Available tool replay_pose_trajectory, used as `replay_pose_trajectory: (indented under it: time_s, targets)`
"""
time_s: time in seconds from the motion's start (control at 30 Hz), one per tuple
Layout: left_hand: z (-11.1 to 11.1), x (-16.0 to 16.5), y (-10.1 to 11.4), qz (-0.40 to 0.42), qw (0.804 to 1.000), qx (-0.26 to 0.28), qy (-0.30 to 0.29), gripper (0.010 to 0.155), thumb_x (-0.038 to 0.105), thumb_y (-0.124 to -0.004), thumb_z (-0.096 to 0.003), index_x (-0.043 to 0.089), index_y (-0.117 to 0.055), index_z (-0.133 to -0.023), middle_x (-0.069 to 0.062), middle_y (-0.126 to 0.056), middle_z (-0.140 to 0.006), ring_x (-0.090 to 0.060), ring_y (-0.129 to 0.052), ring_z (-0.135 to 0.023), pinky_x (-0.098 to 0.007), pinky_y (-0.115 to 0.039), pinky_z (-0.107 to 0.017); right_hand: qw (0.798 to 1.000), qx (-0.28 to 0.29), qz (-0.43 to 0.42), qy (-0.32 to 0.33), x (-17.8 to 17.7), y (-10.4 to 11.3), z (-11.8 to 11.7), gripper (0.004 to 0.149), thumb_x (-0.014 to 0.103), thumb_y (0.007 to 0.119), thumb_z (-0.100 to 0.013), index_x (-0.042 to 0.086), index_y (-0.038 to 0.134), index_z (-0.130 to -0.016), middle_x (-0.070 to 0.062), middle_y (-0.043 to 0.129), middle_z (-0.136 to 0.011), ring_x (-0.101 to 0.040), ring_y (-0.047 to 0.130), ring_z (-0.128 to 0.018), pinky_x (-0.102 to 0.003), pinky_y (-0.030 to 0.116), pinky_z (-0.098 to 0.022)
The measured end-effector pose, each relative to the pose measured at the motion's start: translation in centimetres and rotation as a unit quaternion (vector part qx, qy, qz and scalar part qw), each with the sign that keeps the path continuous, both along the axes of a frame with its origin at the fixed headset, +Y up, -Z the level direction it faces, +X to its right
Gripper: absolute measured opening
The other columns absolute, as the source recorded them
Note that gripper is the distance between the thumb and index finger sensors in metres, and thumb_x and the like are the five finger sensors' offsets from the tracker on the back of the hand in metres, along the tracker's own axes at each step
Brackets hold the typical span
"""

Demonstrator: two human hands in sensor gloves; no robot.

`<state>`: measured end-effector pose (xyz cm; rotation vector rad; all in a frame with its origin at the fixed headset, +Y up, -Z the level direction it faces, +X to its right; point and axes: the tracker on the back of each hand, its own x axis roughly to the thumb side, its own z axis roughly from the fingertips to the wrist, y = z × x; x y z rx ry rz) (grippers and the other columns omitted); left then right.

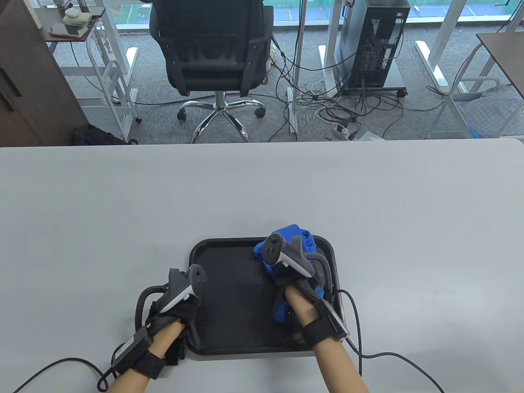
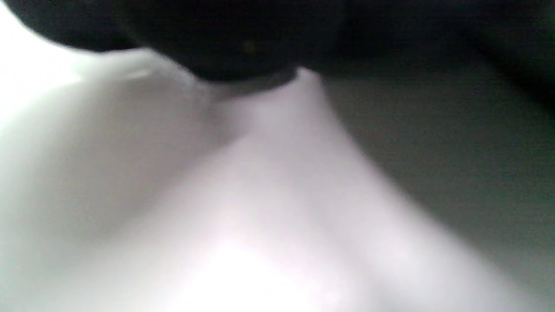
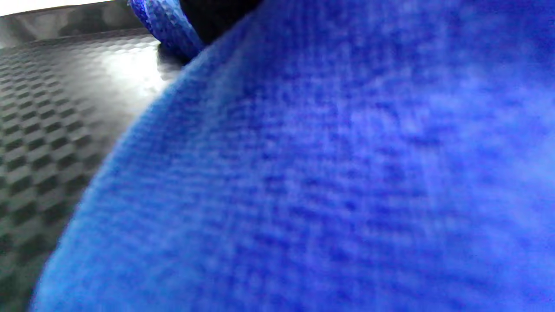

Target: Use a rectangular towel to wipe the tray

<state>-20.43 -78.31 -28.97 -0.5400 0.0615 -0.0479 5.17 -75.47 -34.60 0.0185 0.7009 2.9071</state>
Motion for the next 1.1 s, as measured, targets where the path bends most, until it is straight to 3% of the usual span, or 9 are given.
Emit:
replay_pose_trajectory:
  time_s: [0.3,0.83,0.97,1.1]
  targets:
    - [0.0,-0.1,-0.1,0.009,1.000,-0.001,0.001,0.071,0.043,-0.044,-0.0559,-0.007,-0.025,-0.102,0.008,-0.093,-0.023,-0.014,-0.100,-0.010,-0.047,-0.086,-0.021,0.999,-0.009,-0.009,-0.042,4.0,0.1,0.0,0.051,0.018,0.078,-0.047,0.010,0.056,-0.092,-0.032,0.062,-0.085,-0.049,0.073,-0.066,-0.047,0.074,-0.048]
    - [0.0,-0.1,-0.1,0.011,1.000,-0.001,0.000,0.071,0.043,-0.044,-0.0558,-0.007,-0.025,-0.102,0.008,-0.093,-0.023,-0.014,-0.100,-0.010,-0.047,-0.086,-0.021,0.999,-0.003,-0.028,-0.024,4.5,0.3,-0.2,0.052,0.017,0.079,-0.046,0.008,0.058,-0.092,-0.032,0.066,-0.082,-0.048,0.076,-0.063,-0.047,0.076,-0.045]
    - [-0.1,-0.2,-0.1,0.011,1.000,-0.001,0.000,0.071,0.043,-0.044,-0.0558,-0.007,-0.025,-0.102,0.008,-0.093,-0.023,-0.014,-0.100,-0.010,-0.046,-0.086,-0.021,0.997,-0.003,-0.071,-0.023,5.7,1.2,-0.5,0.052,0.018,0.080,-0.045,0.008,0.061,-0.093,-0.031,0.069,-0.082,-0.048,0.078,-0.062,-0.046,0.077,-0.044]
    - [-0.1,-0.2,-0.1,0.012,1.000,0.000,0.000,0.071,0.043,-0.044,-0.0558,-0.007,-0.025,-0.102,0.008,-0.093,-0.023,-0.014,-0.100,-0.010,-0.047,-0.086,-0.021,0.988,-0.007,-0.144,-0.054,7.6,3.9,-1.4,0.053,0.017,0.080,-0.045,0.008,0.062,-0.094,-0.032,0.069,-0.082,-0.048,0.079,-0.061,-0.047,0.077,-0.043]
